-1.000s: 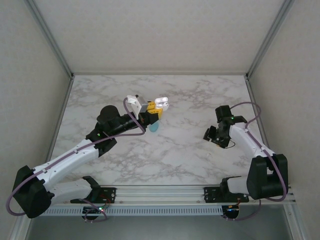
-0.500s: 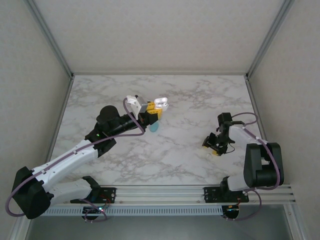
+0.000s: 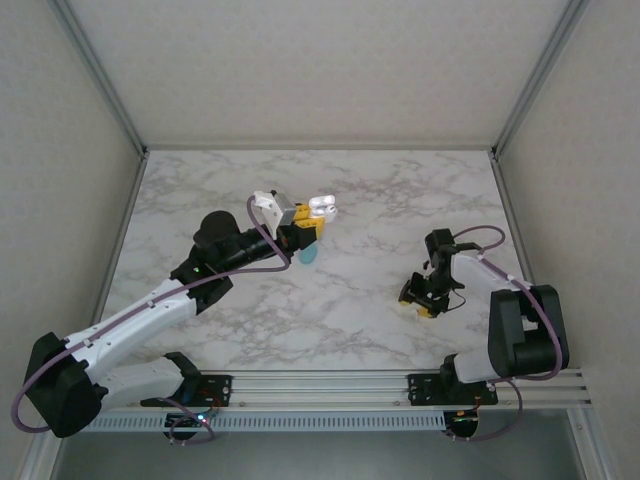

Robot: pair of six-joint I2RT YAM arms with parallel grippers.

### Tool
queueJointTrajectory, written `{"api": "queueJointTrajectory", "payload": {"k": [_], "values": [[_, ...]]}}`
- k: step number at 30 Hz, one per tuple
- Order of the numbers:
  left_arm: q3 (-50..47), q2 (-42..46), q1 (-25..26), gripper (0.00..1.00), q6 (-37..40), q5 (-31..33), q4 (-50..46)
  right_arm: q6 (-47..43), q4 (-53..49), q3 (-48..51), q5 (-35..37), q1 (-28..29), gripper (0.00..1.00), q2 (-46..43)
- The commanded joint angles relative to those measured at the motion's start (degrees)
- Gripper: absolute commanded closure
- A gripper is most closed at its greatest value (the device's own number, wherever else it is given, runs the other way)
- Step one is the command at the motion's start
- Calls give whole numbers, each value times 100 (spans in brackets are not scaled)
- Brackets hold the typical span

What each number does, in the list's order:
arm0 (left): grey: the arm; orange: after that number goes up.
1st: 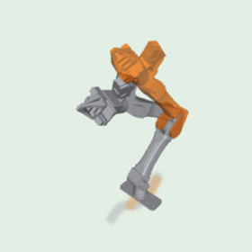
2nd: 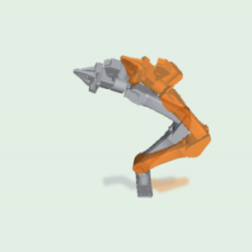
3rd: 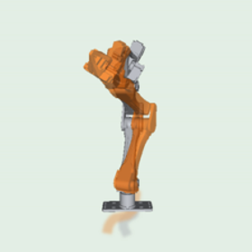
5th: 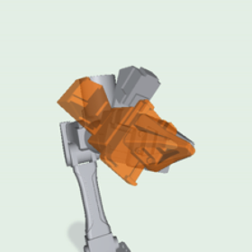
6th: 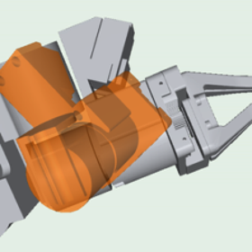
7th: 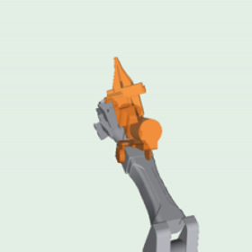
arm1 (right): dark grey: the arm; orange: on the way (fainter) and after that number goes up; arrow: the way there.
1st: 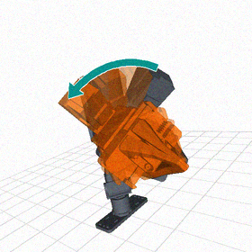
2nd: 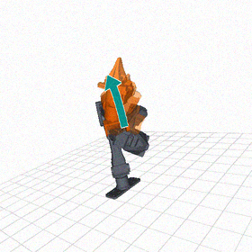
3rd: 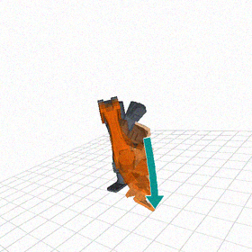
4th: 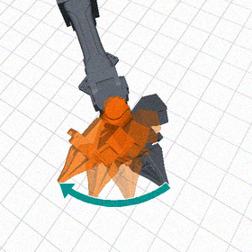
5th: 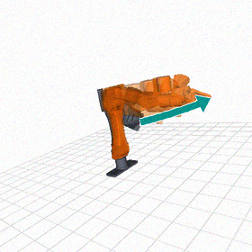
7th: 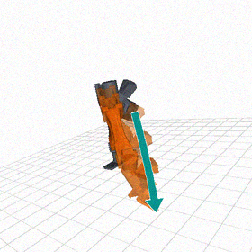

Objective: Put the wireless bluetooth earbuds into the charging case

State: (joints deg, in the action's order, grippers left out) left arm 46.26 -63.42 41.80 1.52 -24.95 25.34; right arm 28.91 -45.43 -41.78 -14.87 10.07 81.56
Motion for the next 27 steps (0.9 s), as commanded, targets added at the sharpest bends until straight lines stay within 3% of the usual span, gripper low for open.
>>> {"api": "queueJointTrajectory", "payload": {"k": [1, 10, 21, 27], "values": [[41, 27, 30, 100, -38, -89, 41, 179, -348, 67, -134, 205, 53, -271], [-2, 83, 30, 100, -68, -85, 28, 198, -177, 31, -438, 502, 54, -373], [-47, 276, 29, 100, -2, 34, -134, -57, -762, -559, 901, 822, 52, -148], [-73, 369, 30, 100, 24, 104, -196, -302, -746, -662, 866, 996, 50, 299]]}}
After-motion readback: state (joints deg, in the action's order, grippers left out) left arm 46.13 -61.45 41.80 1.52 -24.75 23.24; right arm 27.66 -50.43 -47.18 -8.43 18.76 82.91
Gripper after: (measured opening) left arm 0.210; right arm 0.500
